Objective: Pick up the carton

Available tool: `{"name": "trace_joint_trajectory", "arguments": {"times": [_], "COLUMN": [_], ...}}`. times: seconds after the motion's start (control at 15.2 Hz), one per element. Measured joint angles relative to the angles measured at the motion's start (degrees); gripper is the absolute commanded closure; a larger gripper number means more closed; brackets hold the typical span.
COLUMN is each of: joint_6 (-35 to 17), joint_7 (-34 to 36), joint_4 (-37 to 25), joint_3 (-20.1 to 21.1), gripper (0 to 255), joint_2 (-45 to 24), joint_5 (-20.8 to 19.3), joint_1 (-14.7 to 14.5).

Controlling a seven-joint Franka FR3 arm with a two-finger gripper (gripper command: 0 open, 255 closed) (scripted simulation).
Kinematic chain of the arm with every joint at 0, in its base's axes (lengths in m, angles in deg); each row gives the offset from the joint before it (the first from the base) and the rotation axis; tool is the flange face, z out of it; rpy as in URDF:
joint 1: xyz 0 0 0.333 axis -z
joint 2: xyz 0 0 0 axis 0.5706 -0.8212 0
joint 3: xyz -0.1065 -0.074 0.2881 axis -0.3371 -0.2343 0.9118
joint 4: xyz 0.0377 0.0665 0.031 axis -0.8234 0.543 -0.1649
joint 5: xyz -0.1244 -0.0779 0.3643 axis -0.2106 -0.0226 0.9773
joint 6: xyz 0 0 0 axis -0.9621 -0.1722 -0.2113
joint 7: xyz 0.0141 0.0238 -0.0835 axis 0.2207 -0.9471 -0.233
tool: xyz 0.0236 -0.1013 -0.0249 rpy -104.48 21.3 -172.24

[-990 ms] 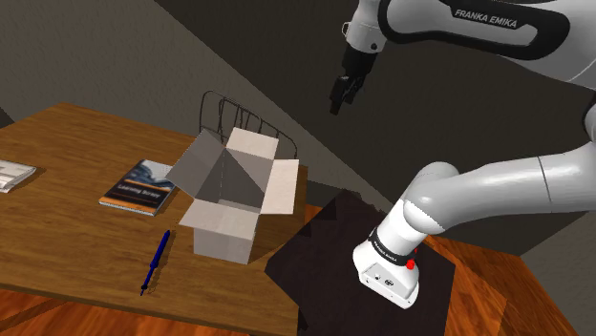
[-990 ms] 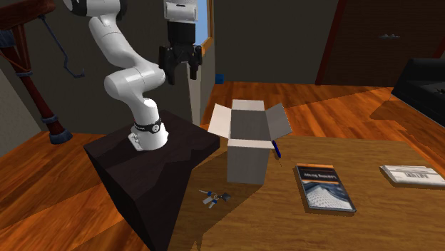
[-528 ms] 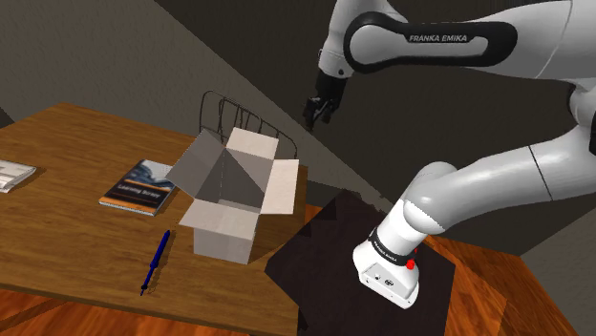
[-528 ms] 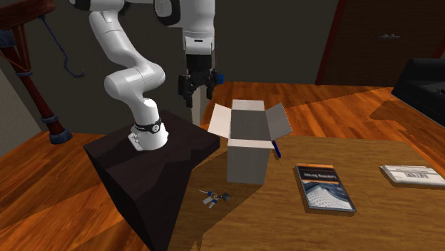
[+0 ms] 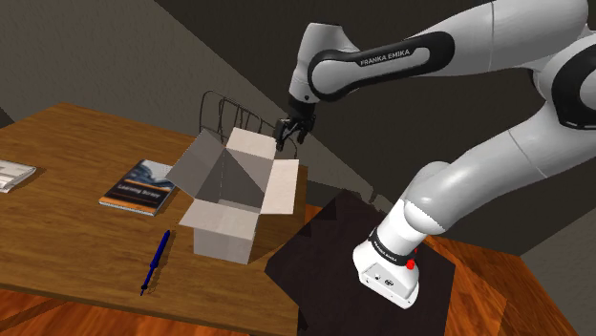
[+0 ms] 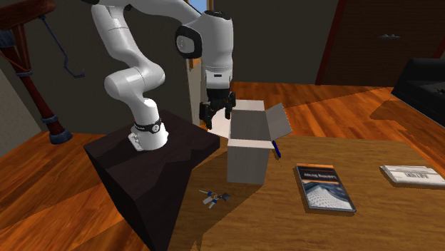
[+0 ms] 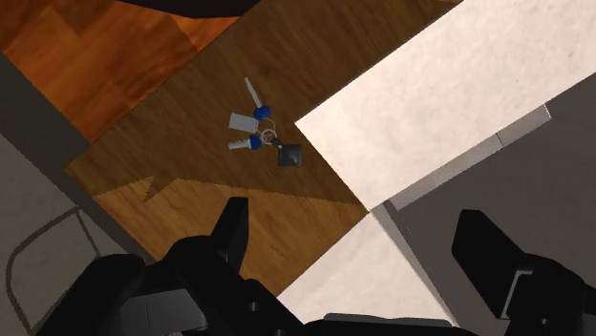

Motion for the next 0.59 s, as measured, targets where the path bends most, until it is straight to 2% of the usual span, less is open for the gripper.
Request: {"name": "trace_joint_trajectory", "arguments": {"times": [0.26,0.59], "joint_6": [-6.98,-12.1], "joint_7": [2.39,2.72], "joint_4": [-1.0,-0.13], "joint_3": [0.82,1.05], "gripper": [0,0], "joint_2": [-7.7,-11.86], "joint_5": [2.08,2.46], "joint_1": [-0.4,-0.43]}}
